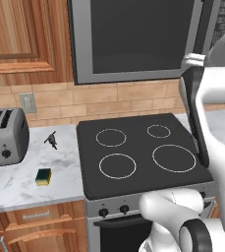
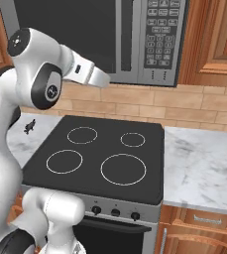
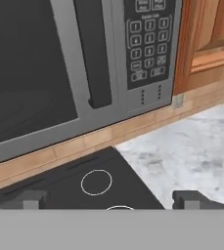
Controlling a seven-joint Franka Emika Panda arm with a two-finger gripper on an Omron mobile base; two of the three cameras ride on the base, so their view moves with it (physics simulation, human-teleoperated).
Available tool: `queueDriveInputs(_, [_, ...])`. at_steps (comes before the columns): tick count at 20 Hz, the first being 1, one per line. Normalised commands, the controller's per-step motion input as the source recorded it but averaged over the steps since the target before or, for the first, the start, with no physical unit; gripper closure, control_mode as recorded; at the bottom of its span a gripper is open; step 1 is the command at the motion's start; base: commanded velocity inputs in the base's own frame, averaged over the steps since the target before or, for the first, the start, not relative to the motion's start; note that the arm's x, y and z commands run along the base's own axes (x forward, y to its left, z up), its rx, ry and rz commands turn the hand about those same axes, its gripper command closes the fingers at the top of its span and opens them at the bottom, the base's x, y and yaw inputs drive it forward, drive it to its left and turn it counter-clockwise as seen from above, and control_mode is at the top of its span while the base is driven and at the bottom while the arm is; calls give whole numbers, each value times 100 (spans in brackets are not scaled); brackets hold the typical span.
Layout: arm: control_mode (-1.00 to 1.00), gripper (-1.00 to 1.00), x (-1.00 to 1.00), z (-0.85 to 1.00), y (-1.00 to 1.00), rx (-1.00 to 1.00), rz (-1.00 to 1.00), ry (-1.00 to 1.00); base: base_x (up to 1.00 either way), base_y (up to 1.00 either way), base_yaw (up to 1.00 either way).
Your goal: Place the sponge inside the microwave to prepare for sanitizing.
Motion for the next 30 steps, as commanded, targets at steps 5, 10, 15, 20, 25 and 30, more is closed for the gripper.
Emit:
queueDriveInputs(5, [-100,-100,-16,49,-49,5,-7,-25,0,0,0])
queueDriveInputs(10, [-100,-100,15,7,-16,5,1,-2,0,0,0])
queueDriveInputs(15, [-100,-100,23,5,-16,0,16,1,0,0,0])
queueDriveInputs(20, [-100,-100,19,26,-6,0,15,5,0,0,0])
queueDriveInputs(25, [-100,-100,23,9,0,-1,11,2,0,0,0])
queueDriveInputs(30, [-100,-100,49,1,0,-2,4,5,0,0,0])
